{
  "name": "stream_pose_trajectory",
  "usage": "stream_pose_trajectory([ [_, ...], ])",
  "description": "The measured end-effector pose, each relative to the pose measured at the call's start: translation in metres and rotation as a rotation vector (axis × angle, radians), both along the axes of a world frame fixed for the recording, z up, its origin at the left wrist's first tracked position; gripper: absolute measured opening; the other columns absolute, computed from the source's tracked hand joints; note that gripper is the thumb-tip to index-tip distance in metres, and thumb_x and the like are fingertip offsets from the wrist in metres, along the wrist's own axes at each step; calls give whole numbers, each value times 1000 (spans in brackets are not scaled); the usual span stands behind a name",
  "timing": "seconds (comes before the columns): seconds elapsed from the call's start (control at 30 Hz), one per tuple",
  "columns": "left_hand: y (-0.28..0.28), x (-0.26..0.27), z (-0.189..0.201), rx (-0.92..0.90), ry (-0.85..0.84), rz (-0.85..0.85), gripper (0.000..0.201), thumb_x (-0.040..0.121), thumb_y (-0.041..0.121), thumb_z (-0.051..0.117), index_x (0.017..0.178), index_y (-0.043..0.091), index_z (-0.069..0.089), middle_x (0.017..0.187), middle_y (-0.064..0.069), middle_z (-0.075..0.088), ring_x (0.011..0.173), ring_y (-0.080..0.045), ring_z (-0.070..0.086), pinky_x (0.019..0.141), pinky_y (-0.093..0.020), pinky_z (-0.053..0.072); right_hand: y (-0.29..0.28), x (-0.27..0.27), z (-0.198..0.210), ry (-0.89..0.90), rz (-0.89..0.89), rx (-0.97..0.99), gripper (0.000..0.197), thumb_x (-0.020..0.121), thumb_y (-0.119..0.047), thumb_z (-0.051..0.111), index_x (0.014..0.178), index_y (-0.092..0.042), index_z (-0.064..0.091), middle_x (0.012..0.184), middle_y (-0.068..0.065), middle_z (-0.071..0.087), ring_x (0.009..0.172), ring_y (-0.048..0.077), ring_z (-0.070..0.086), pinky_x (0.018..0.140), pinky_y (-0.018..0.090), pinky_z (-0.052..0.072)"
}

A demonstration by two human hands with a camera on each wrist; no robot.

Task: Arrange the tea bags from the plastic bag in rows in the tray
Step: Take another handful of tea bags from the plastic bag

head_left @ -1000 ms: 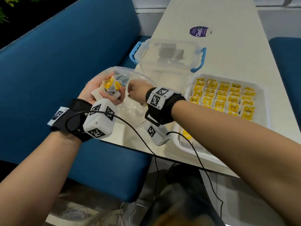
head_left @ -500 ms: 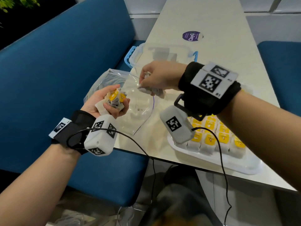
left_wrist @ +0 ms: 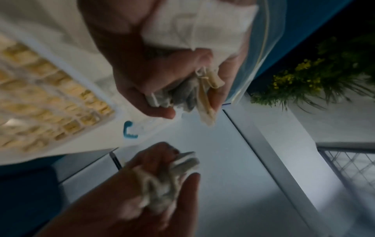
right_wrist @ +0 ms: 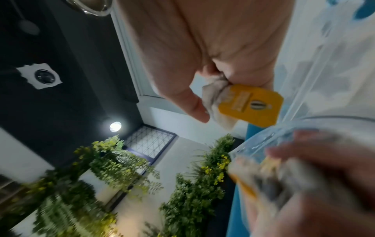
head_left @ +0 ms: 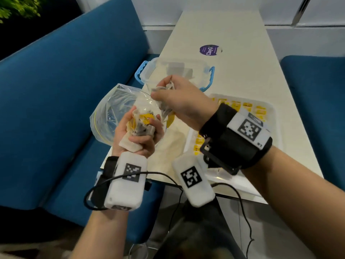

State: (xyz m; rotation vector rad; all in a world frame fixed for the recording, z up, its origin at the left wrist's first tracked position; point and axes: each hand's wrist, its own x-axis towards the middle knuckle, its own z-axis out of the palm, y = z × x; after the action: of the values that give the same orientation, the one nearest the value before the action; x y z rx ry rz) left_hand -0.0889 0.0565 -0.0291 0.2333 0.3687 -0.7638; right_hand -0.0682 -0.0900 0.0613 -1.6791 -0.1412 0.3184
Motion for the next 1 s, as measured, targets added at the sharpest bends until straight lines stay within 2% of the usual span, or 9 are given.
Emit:
stream_pose_trajectory([
  [0.1,-19,-5,0,47,-15,120,33,51,15,90,75,2,71,80,-10,66,73,35,22,37,-11,43,3,-14,2,-102,-8,24,15,86,-5,53,92,-14,44,76,1,49,67,13,46,64,28,43],
  [0.2,-37,-13,5,9,-28,248,31,39,2,90,63,0,70,71,-9,67,63,14,51,32,-6,36,0,-27,3,-298,30,-44,20,85,-3,51,99,-15,41,87,4,49,72,14,46,67,22,42],
  [0.27,-51,-16,10,149,-23,382,12,54,10,77,50,3,67,57,-4,64,40,-2,52,38,0,34,0,-33,-1,-426,57,-116,24,84,0,48,103,-12,41,100,6,46,85,12,43,70,8,36],
  [0.37,-59,-16,6,373,-64,509,53,91,12,47,40,10,65,53,1,60,45,-7,55,53,0,42,2,-38,-14,-506,87,-213,31,83,6,45,112,-5,44,102,4,37,90,9,36,75,-1,30],
  [0.5,-63,-19,6,234,-65,445,11,69,17,75,75,14,66,80,4,57,72,-3,50,86,-9,40,2,-37,-30,-467,97,-304,32,87,4,44,117,-8,42,106,3,33,104,20,43,86,13,35],
  [0.57,-67,-20,6,214,-82,461,14,85,24,56,80,12,62,72,1,64,65,-9,63,63,-19,53,3,-37,-36,-483,115,-347,33,87,3,44,117,-10,42,108,5,35,110,25,44,96,34,41],
  [0.63,-71,-23,12,135,-107,455,19,86,27,50,86,12,61,75,-4,65,67,-17,67,59,-27,55,3,-37,-39,-512,126,-389,33,87,2,44,118,-10,43,111,9,37,110,27,44,93,44,43],
  [0.87,-77,-29,12,167,-56,400,34,86,32,50,117,20,55,101,-5,63,102,-19,59,81,-37,53,-1,-34,-47,-613,145,-524,31,89,-7,48,120,-7,46,113,15,40,106,30,44,91,44,42],
  [1.0,-83,-31,11,177,-162,479,22,82,29,47,96,18,59,84,-5,64,85,-17,63,71,-30,54,-5,-35,-47,-680,108,-493,30,91,-24,53,115,-5,50,108,14,45,99,30,49,88,44,43],
])
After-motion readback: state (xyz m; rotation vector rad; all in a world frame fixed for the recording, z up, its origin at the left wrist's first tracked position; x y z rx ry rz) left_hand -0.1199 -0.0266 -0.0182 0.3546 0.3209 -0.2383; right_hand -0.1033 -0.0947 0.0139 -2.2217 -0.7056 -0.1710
